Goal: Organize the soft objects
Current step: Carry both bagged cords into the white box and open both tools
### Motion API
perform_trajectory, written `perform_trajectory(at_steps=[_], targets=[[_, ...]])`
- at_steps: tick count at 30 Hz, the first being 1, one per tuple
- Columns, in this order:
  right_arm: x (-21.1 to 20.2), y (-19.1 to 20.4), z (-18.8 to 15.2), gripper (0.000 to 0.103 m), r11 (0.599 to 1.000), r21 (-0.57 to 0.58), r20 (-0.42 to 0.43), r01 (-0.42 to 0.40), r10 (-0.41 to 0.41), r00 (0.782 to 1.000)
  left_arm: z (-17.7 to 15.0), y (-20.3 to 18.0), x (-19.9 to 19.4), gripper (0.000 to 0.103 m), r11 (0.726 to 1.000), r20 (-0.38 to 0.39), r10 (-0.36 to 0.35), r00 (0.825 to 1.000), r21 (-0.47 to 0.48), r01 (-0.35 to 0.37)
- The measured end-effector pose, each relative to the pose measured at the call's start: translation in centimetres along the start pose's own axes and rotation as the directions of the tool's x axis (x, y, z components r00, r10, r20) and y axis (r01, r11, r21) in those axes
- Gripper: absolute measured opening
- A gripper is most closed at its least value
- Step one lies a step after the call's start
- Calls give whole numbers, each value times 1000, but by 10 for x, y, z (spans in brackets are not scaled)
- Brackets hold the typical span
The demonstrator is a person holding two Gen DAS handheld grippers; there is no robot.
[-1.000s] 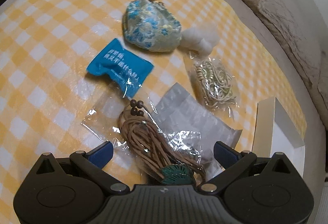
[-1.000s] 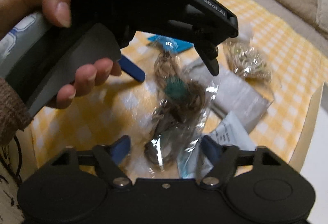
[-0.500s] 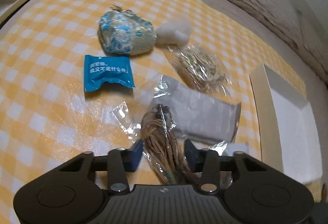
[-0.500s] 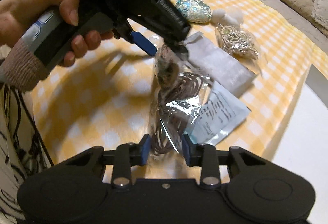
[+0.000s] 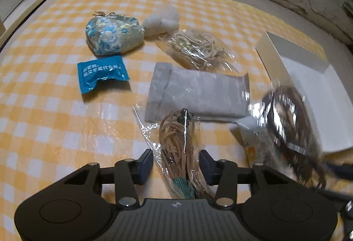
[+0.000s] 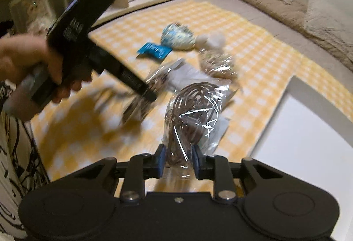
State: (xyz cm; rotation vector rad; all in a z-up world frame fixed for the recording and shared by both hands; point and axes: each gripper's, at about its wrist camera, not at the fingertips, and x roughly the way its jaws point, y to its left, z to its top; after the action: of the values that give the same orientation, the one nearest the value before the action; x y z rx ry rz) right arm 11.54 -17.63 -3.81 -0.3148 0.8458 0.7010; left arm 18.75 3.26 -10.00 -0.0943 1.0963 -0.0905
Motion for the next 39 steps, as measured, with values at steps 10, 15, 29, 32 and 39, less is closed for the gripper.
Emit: perform_trajectory(at_steps=[10,15,29,32,39], targets=[[-6,-6,8,26,999,-7,48,32,-32,998,1,-7,-21,19,999,79,9,997,34,-12],[-13,-11,18,26,999,-8,97,45,-44,994,10,-19,-47,19,998,194,12,981,66,-25],[-52,-50,28,26,981,108,234,158,-180,955,38,-72,-100,19,992,401,-84,912,119,39],[-60,-61,24,26,971,134,249,199,-227,941,43,-86,-100,19,989,415,-109,903,135,57],[-74,-84,8,26,944,196,254,266,-310,916,53,-120,-90,19,978,405,-169,898,185,101]])
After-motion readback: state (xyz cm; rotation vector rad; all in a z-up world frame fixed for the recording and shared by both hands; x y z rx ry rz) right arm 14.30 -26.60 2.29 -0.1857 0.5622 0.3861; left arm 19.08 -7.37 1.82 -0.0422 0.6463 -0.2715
